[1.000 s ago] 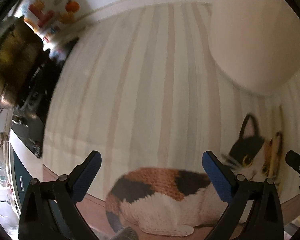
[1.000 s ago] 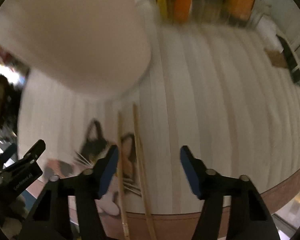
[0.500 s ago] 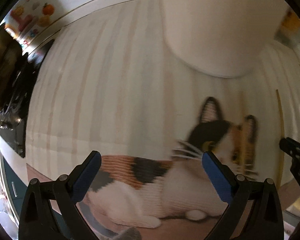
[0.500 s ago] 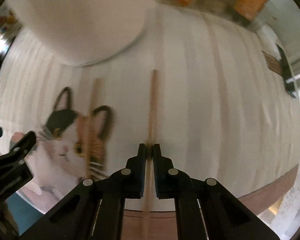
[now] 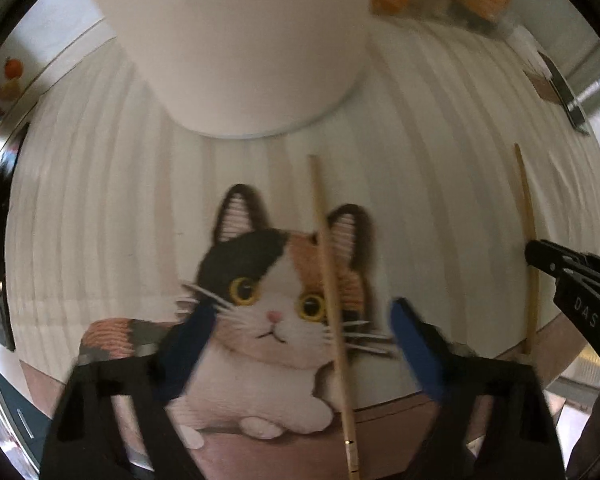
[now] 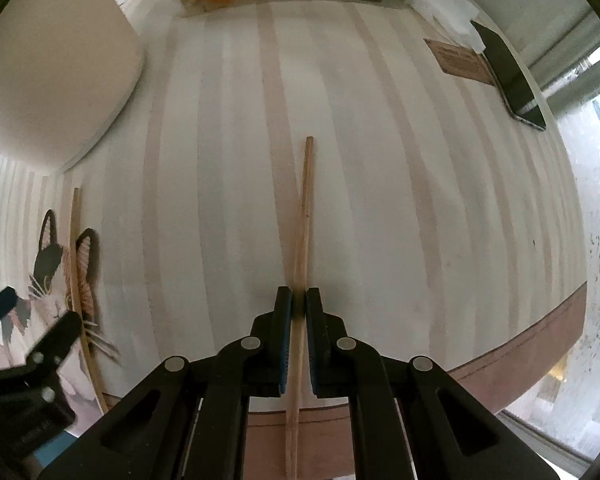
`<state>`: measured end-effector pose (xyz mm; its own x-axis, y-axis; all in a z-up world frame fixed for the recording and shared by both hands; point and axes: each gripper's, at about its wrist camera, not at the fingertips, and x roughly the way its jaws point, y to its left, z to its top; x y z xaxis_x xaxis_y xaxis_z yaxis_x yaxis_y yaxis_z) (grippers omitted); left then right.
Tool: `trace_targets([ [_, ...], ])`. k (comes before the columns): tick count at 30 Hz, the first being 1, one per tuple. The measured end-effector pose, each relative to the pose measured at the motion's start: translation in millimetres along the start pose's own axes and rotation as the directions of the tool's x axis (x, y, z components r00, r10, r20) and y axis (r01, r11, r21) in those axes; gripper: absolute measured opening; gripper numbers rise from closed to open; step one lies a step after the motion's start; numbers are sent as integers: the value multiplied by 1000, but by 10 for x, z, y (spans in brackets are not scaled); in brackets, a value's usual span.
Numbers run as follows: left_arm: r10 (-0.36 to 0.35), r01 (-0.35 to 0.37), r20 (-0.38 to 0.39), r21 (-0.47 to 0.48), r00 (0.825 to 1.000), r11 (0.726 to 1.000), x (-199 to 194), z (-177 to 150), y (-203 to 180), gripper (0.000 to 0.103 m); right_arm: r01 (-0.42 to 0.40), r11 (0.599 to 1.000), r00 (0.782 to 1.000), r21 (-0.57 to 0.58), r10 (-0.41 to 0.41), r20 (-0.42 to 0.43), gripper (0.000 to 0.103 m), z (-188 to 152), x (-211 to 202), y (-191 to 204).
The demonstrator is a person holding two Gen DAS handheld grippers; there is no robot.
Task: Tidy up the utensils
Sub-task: 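Move both open grippers down to the last chopsticks on the mat, then grasp a chopstick with the left gripper while the right gripper grasps another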
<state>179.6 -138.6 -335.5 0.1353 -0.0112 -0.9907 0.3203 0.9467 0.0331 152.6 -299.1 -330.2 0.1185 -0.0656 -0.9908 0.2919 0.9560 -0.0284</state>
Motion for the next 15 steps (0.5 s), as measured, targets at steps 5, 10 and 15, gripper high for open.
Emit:
trace_targets([
  [5, -10, 10, -13, -6, 1000, 1000, 35, 1, -102, 45, 2, 1000, 1000, 6, -2, 9, 7, 48, -47, -115],
  [10, -2, 2, -11, -8, 1000, 1000, 13, -25, -20, 6, 8, 1000, 1000, 0, -8, 10, 7, 5, -38, -35],
  [15, 32, -33, -19, -43, 999, 999, 1, -68, 236, 5, 26, 1000, 1000, -16, -26, 7, 8, 83, 35, 220],
])
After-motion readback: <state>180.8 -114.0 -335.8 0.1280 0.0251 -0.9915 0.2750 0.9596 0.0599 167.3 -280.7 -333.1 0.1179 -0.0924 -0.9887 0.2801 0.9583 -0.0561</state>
